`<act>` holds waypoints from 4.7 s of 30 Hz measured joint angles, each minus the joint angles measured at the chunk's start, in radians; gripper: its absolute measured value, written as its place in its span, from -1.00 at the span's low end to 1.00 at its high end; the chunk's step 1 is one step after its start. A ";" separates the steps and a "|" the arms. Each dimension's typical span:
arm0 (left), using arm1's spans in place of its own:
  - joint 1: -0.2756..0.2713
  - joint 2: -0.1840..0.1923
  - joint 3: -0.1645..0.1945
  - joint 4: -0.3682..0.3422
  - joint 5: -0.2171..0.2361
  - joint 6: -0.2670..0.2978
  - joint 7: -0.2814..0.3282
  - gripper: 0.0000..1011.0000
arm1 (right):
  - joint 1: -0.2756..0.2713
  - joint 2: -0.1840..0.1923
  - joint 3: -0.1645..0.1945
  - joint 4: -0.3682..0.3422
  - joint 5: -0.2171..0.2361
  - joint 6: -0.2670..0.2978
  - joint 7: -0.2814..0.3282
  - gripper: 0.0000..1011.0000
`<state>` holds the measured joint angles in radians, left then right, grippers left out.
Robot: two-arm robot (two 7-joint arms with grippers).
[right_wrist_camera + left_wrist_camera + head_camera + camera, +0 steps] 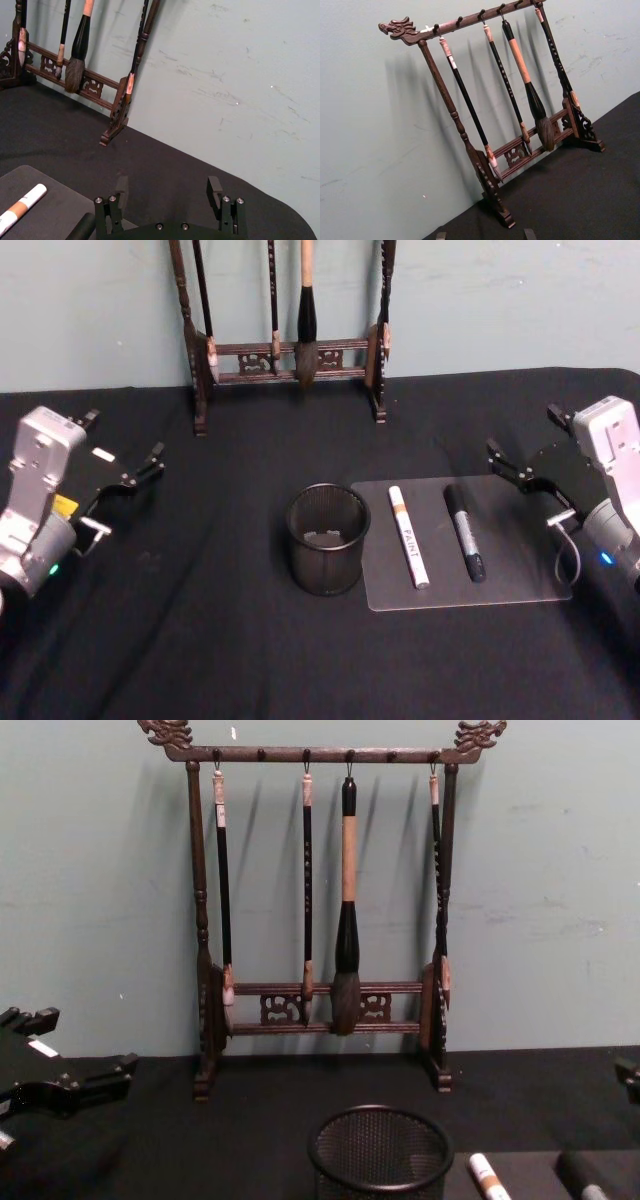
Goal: Pick up the water-based marker from the table and place it into the pen holder.
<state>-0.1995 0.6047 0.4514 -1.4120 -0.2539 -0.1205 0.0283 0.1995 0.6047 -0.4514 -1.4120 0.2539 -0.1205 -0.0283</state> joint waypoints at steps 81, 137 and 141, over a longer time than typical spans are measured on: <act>0.000 0.000 0.000 0.000 0.000 0.000 0.000 0.98 | -0.005 -0.005 0.045 -0.038 0.070 0.138 0.091 0.98; 0.000 0.000 0.000 0.000 0.000 0.000 0.000 0.98 | 0.001 -0.211 0.139 -0.094 0.168 0.698 0.131 0.98; 0.000 0.000 0.000 0.000 0.000 0.000 0.000 0.98 | -0.002 -0.217 0.146 -0.091 0.164 0.700 0.138 0.98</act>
<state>-0.1995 0.6047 0.4514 -1.4120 -0.2539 -0.1206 0.0283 0.1974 0.3879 -0.3058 -1.5028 0.4177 0.5794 0.1093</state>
